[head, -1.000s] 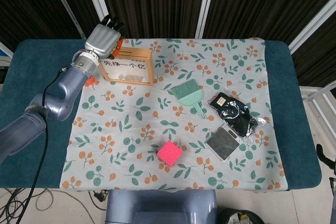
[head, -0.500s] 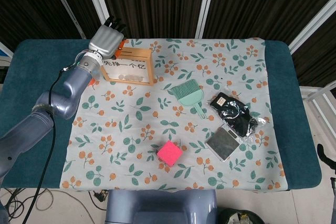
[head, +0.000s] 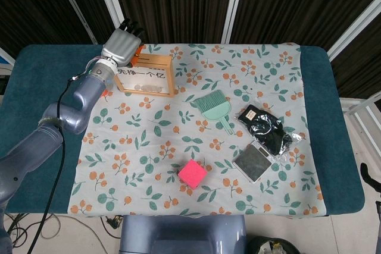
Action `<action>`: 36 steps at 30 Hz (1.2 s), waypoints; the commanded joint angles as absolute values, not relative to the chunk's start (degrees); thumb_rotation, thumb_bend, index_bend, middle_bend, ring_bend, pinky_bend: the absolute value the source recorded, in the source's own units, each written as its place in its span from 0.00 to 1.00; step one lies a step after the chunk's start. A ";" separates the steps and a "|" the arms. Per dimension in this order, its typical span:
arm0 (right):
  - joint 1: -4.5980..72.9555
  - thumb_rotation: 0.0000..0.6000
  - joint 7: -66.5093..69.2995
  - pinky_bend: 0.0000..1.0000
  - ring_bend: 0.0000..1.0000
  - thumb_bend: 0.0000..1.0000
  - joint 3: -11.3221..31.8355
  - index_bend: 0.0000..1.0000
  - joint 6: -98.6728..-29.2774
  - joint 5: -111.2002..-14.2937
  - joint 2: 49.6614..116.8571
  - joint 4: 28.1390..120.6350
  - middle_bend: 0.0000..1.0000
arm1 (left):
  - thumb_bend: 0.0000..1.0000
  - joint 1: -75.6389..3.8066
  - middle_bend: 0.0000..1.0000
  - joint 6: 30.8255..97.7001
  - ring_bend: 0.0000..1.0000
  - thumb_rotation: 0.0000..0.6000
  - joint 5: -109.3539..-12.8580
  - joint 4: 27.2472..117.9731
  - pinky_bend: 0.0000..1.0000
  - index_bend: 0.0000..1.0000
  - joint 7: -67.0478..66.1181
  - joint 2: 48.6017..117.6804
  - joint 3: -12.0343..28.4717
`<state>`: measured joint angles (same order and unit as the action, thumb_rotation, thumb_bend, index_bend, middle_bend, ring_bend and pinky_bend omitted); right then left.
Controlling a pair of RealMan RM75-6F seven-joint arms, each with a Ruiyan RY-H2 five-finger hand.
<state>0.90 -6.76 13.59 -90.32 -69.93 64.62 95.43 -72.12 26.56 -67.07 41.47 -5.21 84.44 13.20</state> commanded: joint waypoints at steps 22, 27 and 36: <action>0.84 1.00 -6.93 0.00 0.00 0.40 13.79 0.10 -90.56 -69.71 64.67 95.47 0.05 | 0.40 -72.63 0.13 26.20 0.00 1.00 -67.13 43.20 0.00 0.55 -5.90 83.61 12.91; 0.83 1.00 -6.94 0.00 0.00 0.39 13.81 0.10 -90.54 -69.66 64.64 95.51 0.05 | 0.38 -72.68 0.12 26.15 0.00 1.00 -66.87 43.14 0.00 0.55 -6.53 83.68 12.73; 0.80 1.00 -7.05 0.00 0.00 0.40 13.86 0.10 -90.53 -69.50 64.61 95.64 0.05 | 0.38 -72.65 0.12 26.52 0.00 1.00 -66.61 43.26 0.00 0.54 -7.46 83.63 12.51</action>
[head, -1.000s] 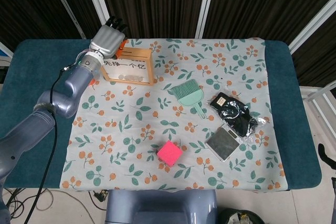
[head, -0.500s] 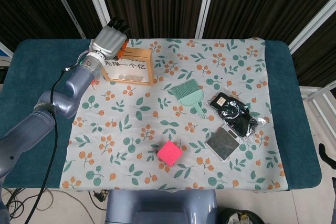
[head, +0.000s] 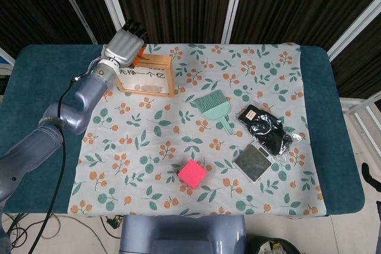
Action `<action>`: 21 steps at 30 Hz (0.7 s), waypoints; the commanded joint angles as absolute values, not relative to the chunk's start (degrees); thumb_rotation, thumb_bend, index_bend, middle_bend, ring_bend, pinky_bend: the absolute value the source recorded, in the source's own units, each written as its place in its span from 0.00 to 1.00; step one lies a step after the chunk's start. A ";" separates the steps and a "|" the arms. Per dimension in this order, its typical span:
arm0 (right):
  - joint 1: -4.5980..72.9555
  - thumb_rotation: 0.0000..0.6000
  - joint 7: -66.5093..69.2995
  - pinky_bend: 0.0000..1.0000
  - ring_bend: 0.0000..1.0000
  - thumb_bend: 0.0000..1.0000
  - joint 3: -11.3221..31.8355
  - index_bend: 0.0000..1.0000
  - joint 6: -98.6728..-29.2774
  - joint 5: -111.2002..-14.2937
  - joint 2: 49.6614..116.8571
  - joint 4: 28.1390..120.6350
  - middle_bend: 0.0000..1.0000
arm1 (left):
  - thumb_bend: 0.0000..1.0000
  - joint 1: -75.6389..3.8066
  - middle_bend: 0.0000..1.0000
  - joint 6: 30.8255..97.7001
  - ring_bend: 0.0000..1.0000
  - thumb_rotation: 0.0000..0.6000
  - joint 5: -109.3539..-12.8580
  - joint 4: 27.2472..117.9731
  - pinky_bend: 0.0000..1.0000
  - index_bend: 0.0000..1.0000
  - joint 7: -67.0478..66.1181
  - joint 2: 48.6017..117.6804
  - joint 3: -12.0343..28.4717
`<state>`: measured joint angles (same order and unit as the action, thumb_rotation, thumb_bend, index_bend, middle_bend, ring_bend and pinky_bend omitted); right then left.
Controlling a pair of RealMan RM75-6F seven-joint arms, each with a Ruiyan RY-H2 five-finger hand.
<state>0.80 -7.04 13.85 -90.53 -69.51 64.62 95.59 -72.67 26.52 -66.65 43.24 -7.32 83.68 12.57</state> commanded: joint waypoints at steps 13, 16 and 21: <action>0.79 1.00 -7.22 0.00 0.00 0.39 13.93 0.11 -90.65 -69.37 64.69 95.64 0.05 | 0.38 -72.69 0.12 26.84 0.00 1.00 -65.94 44.19 0.00 0.54 -8.24 83.18 12.65; 0.84 1.00 -7.27 0.00 0.00 0.39 13.92 0.10 -90.65 -69.47 64.72 95.64 0.05 | 0.38 -72.57 0.12 28.27 0.00 1.00 -65.98 45.34 0.00 0.52 -8.26 82.49 13.14; 0.85 1.00 -7.07 0.00 0.00 0.39 13.81 0.11 -90.53 -69.67 64.72 95.51 0.05 | 0.37 -70.23 0.11 36.33 0.00 1.00 -66.24 51.13 0.00 0.46 -7.70 79.09 15.28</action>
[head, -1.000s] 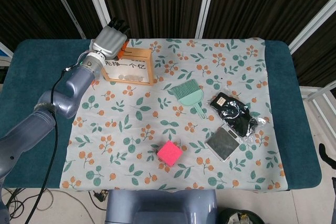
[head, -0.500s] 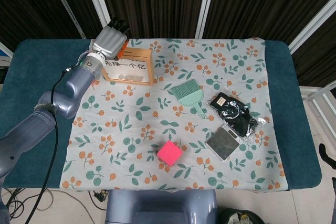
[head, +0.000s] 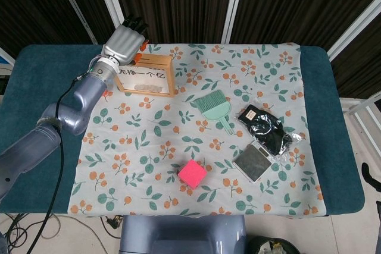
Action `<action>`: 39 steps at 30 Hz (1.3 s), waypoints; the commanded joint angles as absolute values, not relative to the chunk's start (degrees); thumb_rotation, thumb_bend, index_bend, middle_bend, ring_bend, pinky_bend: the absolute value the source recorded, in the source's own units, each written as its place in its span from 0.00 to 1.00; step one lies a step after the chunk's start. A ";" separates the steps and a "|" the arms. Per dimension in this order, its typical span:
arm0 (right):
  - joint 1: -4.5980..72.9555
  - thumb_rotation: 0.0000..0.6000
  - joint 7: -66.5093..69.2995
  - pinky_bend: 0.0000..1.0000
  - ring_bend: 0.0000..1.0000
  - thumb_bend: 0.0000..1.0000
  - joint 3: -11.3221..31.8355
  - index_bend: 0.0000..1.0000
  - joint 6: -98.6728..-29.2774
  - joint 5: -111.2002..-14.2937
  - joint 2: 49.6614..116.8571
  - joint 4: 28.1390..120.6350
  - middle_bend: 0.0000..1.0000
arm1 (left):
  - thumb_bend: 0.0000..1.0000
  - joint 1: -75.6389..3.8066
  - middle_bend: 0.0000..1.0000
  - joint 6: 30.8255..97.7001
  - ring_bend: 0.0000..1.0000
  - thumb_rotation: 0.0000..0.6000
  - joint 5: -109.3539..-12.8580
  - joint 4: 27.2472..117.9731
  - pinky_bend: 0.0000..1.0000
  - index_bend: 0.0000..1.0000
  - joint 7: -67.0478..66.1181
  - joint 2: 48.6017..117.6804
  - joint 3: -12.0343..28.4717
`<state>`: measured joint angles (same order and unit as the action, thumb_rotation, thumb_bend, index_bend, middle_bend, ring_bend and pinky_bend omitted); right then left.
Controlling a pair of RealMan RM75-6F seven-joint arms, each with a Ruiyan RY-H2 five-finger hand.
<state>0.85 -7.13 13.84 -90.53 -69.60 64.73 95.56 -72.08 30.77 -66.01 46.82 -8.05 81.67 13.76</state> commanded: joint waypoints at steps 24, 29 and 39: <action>3.47 1.00 -5.25 0.00 0.00 0.39 5.33 0.10 -85.84 -86.85 61.34 92.45 0.05 | 0.35 -23.13 0.02 84.60 0.00 1.00 -76.24 100.32 0.00 0.20 -6.27 60.96 -0.69; 3.63 1.00 -6.15 0.00 0.00 0.39 4.33 0.10 -86.16 -89.07 60.55 92.53 0.05 | 0.35 -17.81 0.00 88.21 0.00 1.00 -78.30 99.03 0.00 0.17 -7.59 61.95 -3.38; 3.76 1.00 -5.12 0.00 0.00 0.39 4.35 0.11 -86.84 -89.30 60.58 92.04 0.05 | 0.35 -13.47 0.00 88.34 0.00 1.00 -77.78 100.67 0.00 0.13 -9.71 63.12 -3.40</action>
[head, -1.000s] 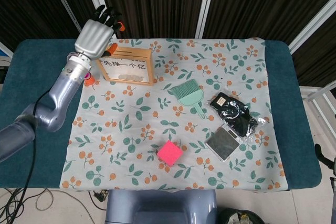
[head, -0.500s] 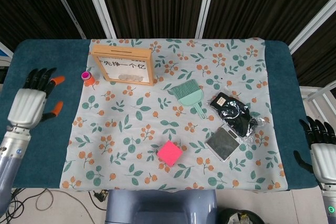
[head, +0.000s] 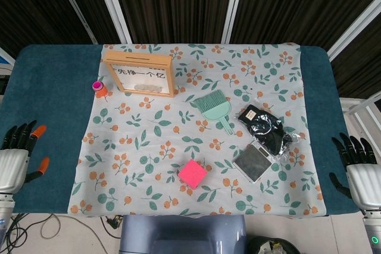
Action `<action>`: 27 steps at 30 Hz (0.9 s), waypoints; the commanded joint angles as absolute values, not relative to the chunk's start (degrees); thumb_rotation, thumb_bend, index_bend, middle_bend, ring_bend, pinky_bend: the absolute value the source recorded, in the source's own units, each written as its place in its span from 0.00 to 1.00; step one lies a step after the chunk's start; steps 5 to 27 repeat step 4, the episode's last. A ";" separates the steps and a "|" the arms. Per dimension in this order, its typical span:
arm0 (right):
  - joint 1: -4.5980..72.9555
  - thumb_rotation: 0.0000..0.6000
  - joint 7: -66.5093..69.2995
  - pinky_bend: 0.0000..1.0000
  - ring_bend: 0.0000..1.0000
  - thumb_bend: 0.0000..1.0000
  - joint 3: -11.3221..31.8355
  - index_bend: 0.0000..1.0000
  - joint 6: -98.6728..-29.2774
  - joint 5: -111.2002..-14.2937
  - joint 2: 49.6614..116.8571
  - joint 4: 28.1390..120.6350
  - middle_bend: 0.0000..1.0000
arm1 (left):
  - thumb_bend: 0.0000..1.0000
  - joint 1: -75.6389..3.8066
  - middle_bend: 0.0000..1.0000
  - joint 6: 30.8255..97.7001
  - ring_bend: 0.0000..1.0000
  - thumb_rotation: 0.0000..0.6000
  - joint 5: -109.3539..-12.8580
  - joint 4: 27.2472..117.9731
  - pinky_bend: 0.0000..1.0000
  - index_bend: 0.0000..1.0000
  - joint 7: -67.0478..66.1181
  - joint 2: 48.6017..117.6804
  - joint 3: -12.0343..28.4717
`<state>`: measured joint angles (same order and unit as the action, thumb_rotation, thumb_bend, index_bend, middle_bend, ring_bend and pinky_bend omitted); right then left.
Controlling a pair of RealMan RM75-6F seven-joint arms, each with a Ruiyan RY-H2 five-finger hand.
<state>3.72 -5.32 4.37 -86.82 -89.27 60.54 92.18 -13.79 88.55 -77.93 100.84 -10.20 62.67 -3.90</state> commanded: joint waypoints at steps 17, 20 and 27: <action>3.86 1.00 -4.49 0.00 0.00 0.39 4.33 0.10 -87.03 -89.47 60.67 91.53 0.05 | 0.35 -13.21 0.00 87.79 0.00 1.00 -78.12 99.23 0.00 0.13 -9.90 64.37 -2.35; 3.86 1.00 -4.49 0.00 0.00 0.39 4.33 0.10 -87.03 -89.47 60.67 91.53 0.05 | 0.35 -13.21 0.00 87.79 0.00 1.00 -78.12 99.23 0.00 0.13 -9.90 64.37 -2.35; 3.86 1.00 -4.49 0.00 0.00 0.39 4.33 0.10 -87.03 -89.47 60.67 91.53 0.05 | 0.35 -13.21 0.00 87.79 0.00 1.00 -78.12 99.23 0.00 0.13 -9.90 64.37 -2.35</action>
